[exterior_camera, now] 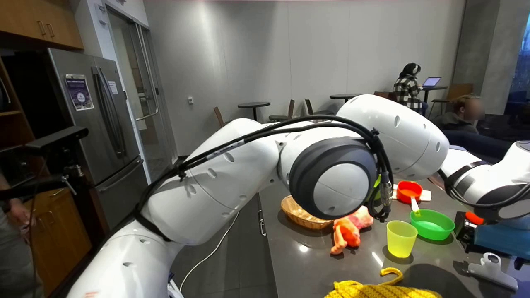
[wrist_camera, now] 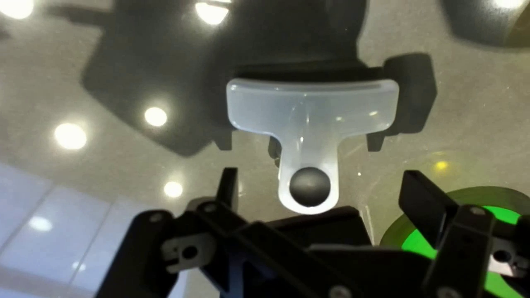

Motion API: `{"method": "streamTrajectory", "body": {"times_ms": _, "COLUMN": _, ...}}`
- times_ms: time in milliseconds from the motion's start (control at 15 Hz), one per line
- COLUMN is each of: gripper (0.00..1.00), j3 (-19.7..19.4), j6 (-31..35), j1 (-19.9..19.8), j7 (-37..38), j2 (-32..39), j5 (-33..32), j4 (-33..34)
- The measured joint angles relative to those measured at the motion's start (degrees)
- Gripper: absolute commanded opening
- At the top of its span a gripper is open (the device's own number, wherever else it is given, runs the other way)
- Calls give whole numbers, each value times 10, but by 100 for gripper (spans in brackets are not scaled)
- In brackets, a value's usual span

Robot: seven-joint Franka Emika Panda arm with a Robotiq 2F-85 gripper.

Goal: Put the white object into the green bowl

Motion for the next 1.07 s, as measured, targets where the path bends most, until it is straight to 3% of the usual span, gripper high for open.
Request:
{"method": "streamTrajectory", "body": {"times_ms": 67, "gripper": 74, "j3": 0, "j6": -6, "j1": 0, "j7": 0, "j2": 3, "j5": 0, "j4": 3}}
{"method": "streamTrajectory", "body": {"times_ms": 267, "gripper": 58, "j3": 0, "j6": -20, "j1": 0, "j7": 0, "j2": 10, "j5": 0, "j4": 10}}
{"method": "streamTrajectory", "body": {"times_ms": 667, "gripper": 10, "j3": 0, "j6": -32, "j1": -2, "j7": 0, "j2": 18, "j5": 0, "j4": 21}}
{"method": "streamTrajectory", "body": {"times_ms": 1067, "gripper": 10, "j3": -1, "j6": -32, "j1": -3, "j7": 1, "j2": 20, "j5": 0, "j4": 34}}
